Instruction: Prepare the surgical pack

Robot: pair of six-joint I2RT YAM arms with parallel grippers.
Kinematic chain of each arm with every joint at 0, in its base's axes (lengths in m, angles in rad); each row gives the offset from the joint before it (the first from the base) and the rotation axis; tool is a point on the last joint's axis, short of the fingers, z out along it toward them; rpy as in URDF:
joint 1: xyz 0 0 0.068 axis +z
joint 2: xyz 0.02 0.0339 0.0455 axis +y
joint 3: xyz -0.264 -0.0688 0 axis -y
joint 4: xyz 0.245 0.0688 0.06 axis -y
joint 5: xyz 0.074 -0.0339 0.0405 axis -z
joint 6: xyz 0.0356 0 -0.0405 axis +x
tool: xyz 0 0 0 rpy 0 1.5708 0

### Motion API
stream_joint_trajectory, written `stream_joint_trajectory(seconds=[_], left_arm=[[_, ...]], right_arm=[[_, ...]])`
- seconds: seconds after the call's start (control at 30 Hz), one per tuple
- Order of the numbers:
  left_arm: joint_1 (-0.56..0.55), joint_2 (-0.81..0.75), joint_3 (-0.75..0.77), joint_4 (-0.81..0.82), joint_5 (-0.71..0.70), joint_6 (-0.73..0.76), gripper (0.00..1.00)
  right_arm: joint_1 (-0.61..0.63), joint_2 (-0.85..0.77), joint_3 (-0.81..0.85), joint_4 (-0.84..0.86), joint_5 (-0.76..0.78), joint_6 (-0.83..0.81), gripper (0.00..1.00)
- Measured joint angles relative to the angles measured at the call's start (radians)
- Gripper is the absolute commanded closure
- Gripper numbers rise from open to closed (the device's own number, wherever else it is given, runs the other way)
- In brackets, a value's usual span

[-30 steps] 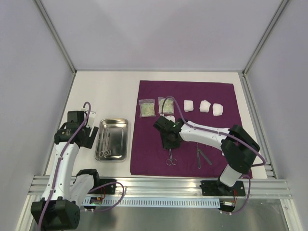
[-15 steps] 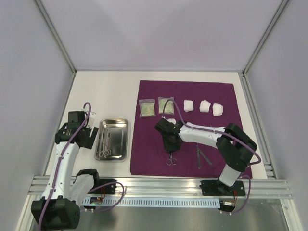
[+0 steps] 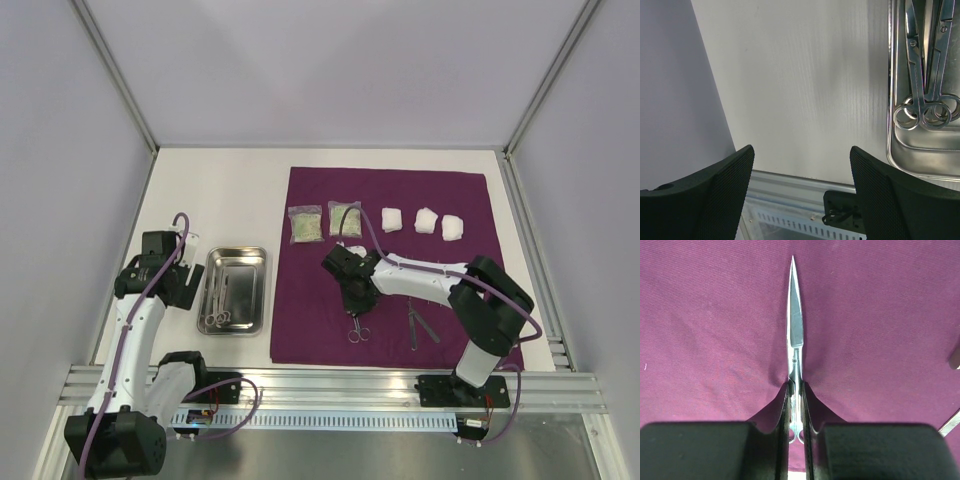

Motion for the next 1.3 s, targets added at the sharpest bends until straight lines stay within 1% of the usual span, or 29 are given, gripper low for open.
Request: stream_joint_trajectory(seconds=[0.83, 1.2, 1.3], left_arm=[[0.0, -0.016, 0.0, 0.001, 0.002, 0.0, 0.14], [0.0, -0.016, 0.0, 0.004, 0.004, 0.0, 0.14], [0.0, -0.016, -0.003, 0.012, 0.004, 0.0, 0.14]], right_arm=[[0.017, -0.058, -0.048, 0.055, 0.022, 0.015, 0.99], [0.027, -0.087, -0.045, 0.076, 0.015, 0.035, 1.0], [0.049, -0.087, -0.016, 0.058, 0.014, 0.048, 1.0]])
